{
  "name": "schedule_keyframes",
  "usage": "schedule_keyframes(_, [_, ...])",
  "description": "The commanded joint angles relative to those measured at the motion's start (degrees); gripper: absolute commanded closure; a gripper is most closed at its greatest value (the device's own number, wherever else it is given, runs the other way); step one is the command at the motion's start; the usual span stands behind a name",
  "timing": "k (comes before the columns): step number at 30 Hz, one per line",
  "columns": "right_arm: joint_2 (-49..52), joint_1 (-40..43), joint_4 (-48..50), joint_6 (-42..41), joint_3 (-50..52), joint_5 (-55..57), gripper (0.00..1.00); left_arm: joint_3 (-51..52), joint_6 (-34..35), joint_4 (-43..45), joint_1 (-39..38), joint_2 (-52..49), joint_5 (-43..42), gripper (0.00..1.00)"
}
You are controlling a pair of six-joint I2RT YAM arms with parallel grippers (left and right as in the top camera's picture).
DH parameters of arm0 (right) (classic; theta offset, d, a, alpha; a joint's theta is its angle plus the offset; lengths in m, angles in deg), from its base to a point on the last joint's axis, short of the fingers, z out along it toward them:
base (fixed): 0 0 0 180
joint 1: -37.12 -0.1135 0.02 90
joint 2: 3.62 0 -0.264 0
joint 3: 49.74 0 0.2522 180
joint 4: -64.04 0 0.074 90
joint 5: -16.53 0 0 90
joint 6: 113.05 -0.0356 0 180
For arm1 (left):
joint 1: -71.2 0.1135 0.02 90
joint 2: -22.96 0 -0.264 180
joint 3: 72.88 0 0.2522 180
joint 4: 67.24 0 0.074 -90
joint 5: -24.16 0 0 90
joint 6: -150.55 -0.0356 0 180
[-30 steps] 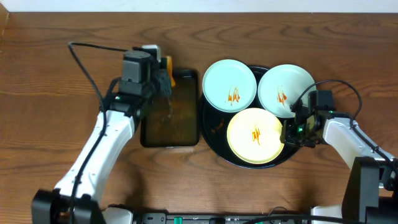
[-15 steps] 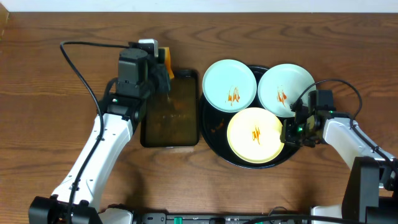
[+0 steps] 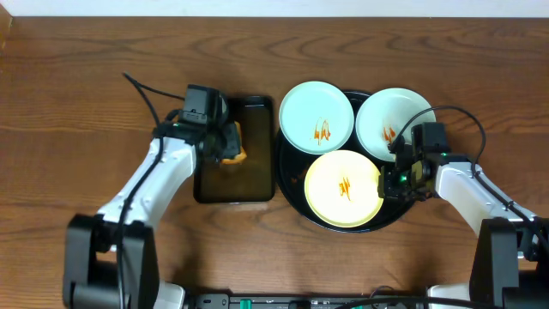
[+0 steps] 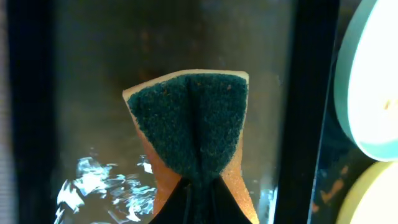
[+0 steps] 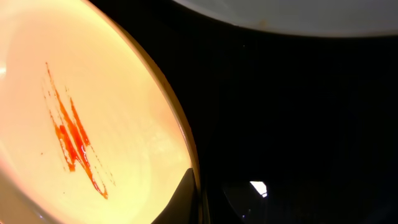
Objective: Clean dirty plates on tray and stack at the side
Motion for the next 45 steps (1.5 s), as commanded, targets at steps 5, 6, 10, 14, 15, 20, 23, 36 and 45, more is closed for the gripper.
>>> schedule_keyframes(5, [0.17, -0.33, 0.28, -0.46, 0.2, 0.44, 0.99, -0.68, 1.62, 0.42, -2.75, 1.6, -10.47, 0.93])
schedule_keyframes(6, [0.17, -0.33, 0.31, -0.44, 0.2, 0.44, 0.99, -0.66, 1.62, 0.79, -3.78, 1.6, -11.26, 0.93])
schedule_keyframes(10, [0.17, -0.33, 0.31, -0.44, 0.2, 0.44, 0.99, -0.66, 1.62, 5.16, -11.98, 1.55, -11.37, 0.93])
schedule_keyframes(14, [0.17, -0.33, 0.28, -0.44, 0.2, 0.44, 0.99, -0.66, 1.66, 12.31, -20.81, 0.79, -8.85, 0.93])
schedule_keyframes(15, [0.17, -0.33, 0.31, -0.44, 0.2, 0.44, 0.99, -0.66, 2.51, 15.47, -24.94, -0.35, -6.54, 0.92])
schedule_keyframes(20, [0.17, -0.33, 0.28, -0.44, 0.2, 0.42, 0.99, -0.66, 6.23, 22.62, -32.04, -4.81, -5.99, 0.93])
schedule_keyframes(23, [0.17, -0.33, 0.28, -0.44, 0.2, 0.44, 0.99, -0.66, 8.85, 25.68, -34.42, -7.87, -6.01, 0.92])
schedule_keyframes(36, [0.17, -0.33, 0.28, -0.44, 0.2, 0.44, 0.99, -0.66, 13.86, 33.75, -38.99, -18.34, -8.52, 0.92])
schedule_keyframes(45, [0.17, -0.33, 0.11, -0.44, 0.2, 0.44, 0.99, -0.66, 13.81, 23.71, -31.93, -18.67, -0.98, 0.92])
